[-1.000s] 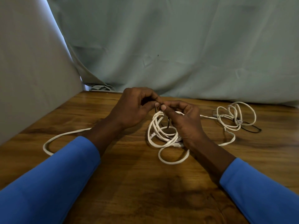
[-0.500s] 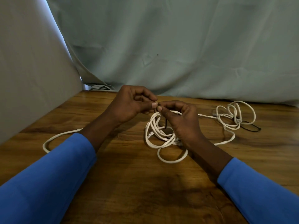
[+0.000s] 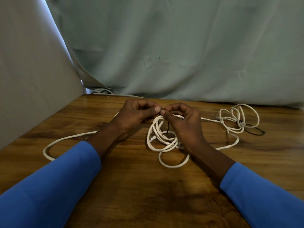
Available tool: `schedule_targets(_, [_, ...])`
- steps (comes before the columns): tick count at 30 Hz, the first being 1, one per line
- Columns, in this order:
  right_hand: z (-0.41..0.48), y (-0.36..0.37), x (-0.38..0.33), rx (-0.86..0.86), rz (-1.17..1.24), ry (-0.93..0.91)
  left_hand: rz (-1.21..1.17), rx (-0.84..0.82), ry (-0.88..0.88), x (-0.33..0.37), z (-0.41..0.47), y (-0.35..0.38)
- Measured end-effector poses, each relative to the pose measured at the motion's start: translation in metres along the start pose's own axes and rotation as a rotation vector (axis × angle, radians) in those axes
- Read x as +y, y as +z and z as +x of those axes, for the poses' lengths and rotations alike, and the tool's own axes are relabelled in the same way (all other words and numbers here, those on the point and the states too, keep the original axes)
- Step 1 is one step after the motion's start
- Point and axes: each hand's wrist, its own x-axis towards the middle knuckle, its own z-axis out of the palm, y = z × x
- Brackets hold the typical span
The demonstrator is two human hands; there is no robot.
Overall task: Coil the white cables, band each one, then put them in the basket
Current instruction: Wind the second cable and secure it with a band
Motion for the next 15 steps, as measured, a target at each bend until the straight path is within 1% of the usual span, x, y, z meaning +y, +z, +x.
schedule_targets(7, [0.001,0.002,0.001,-0.051,-0.12,-0.104,0.073,-0.042,0.068,0.009,-0.004,-0.001])
schedule_targets(11, [0.001,0.0,0.0,-0.081,-0.085,-0.126,0.043,-0.01,0.083,0.011,-0.005,-0.001])
schedule_targets(15, [0.003,-0.002,-0.004,-0.048,0.0,-0.06,0.044,0.02,0.082,0.01,-0.004,-0.001])
